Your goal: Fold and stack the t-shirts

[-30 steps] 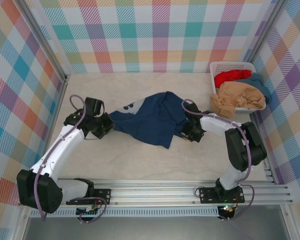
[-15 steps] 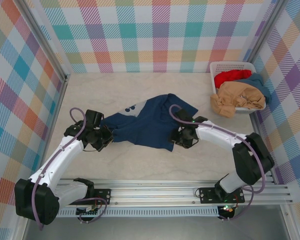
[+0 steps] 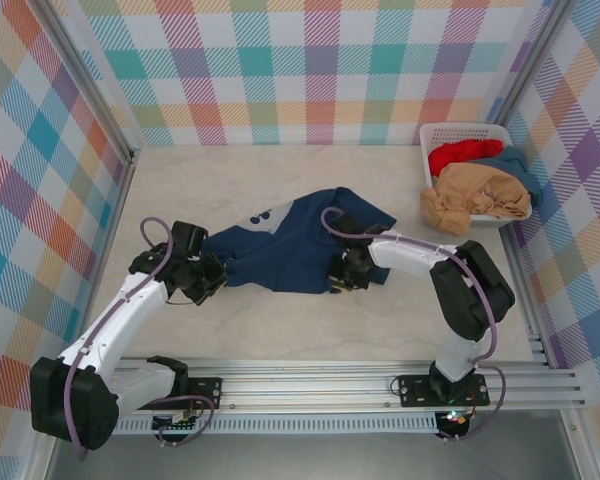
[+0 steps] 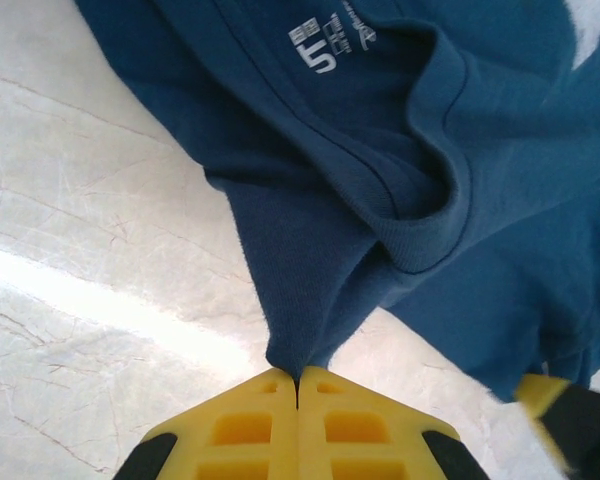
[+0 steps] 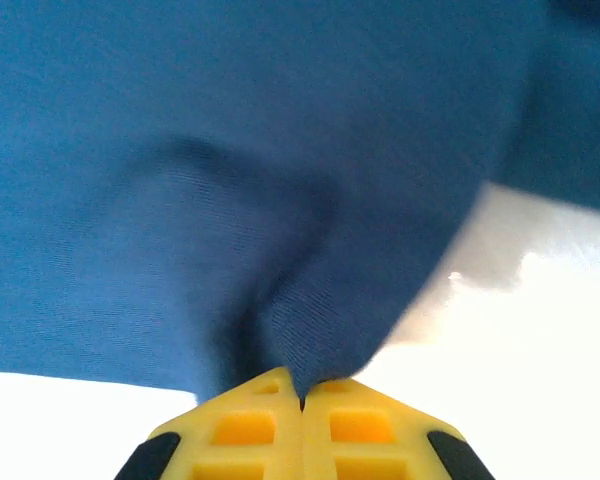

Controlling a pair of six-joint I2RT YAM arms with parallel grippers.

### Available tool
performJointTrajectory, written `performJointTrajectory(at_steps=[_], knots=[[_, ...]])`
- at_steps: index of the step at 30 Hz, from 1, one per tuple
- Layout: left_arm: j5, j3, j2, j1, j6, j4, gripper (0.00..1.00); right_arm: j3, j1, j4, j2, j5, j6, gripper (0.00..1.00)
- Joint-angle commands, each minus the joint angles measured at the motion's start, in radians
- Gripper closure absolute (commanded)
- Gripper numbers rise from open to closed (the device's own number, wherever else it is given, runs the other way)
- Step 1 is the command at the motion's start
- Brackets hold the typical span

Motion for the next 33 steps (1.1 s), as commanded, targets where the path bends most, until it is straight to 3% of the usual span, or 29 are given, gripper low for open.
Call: performJointTrajectory(at_steps=[1,5,11,12,14,15,17,19,24,29,33], knots=[[0.015,-0.034,-0.036,-0.012,0.014,-0.017,1.0,0.17,-0.028,0.021,-0.006,0.032,-0.05,1.0],[0.019,-0.055,-0.065,-0.013,0.01,-0.027,1.0,0.434,-0.123,0.021,0.113,0.017,-0.081,1.0],[0.033,-0.048,-0.098,-0.016,0.002,-0.05,1.0,0.9,-0.245,0.053,0.433,-0.091,-0.078,1.0],[0.034,-0.045,-0.101,-0.016,-0.002,-0.053,1.0,1.02,-0.258,0.0,0.514,-0.132,-0.072,0.95],[0.039,-0.038,-0.111,-0.016,-0.009,-0.053,1.0,1.293,-0.268,-0.174,0.669,-0.19,-0.083,0.6],[0.041,-0.032,-0.112,-0.016,-0.01,-0.052,1.0,1.421,-0.266,-0.268,0.73,-0.186,-0.11,0.47],[0.044,-0.021,-0.111,-0.016,-0.013,-0.053,1.0,1.518,-0.258,-0.362,0.755,-0.163,-0.145,0.37],[0.048,-0.012,-0.107,-0.016,-0.016,-0.052,1.0,1.419,-0.253,-0.348,0.678,-0.132,-0.162,0.36],[0.042,0.009,-0.092,-0.017,-0.021,-0.041,1.0,0.704,-0.278,-0.074,0.262,-0.021,-0.091,0.41],[0.012,0.054,-0.077,-0.01,-0.007,-0.04,1.0,0.151,-0.36,0.053,-0.033,-0.003,-0.016,0.51],[-0.005,0.089,-0.057,-0.004,0.013,-0.045,1.0,-0.094,-0.46,0.133,-0.134,-0.03,-0.052,0.54]])
